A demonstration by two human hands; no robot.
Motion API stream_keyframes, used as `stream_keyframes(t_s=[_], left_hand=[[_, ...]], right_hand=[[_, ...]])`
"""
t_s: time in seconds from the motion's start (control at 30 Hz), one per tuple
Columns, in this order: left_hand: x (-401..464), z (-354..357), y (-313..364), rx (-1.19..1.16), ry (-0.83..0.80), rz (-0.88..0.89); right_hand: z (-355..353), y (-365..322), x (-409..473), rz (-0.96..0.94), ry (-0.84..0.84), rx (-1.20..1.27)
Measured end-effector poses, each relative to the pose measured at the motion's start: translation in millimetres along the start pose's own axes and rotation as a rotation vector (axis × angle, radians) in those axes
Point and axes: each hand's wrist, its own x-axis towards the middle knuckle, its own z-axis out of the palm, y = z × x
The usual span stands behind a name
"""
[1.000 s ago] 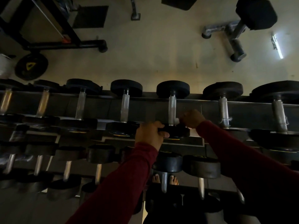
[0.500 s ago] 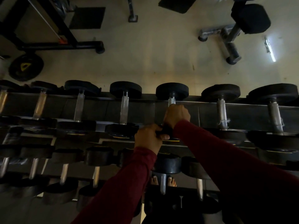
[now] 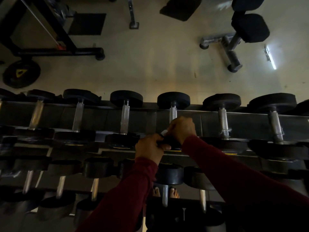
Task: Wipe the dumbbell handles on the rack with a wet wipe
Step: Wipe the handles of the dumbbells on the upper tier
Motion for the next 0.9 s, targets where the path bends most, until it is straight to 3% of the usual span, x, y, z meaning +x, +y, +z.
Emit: stream_keyframes(t_s=[0.2,0.37,0.5,0.6,0.73,0.8,0.9], left_hand=[[2,4,-6,-0.022,0.014,0.015],[2,3,-5,-0.017,0.001,0.015],[3,4,-6,-0.025,0.001,0.009],[3,4,-7,-0.026,0.006,0.01],[2,5,-5,-0.033,0.018,0.012],[2,5,-6,-0.037,0.027,0.018],[2,5,-7,-0.024,0.028,0.031]], right_hand=[[1,23,-2,-0.1,0.235,0.199],[-10,1,24,0.08,0.419,0.401],[-10,-9,33,0.284,0.531,0.785],[-7,-6,36,0.475,0.477,1.001],[7,15,60,0.63,0.082,1.324],[5,16,59,0.683,0.074,1.448],[-3,6,43,0.557,0.266,1.292]])
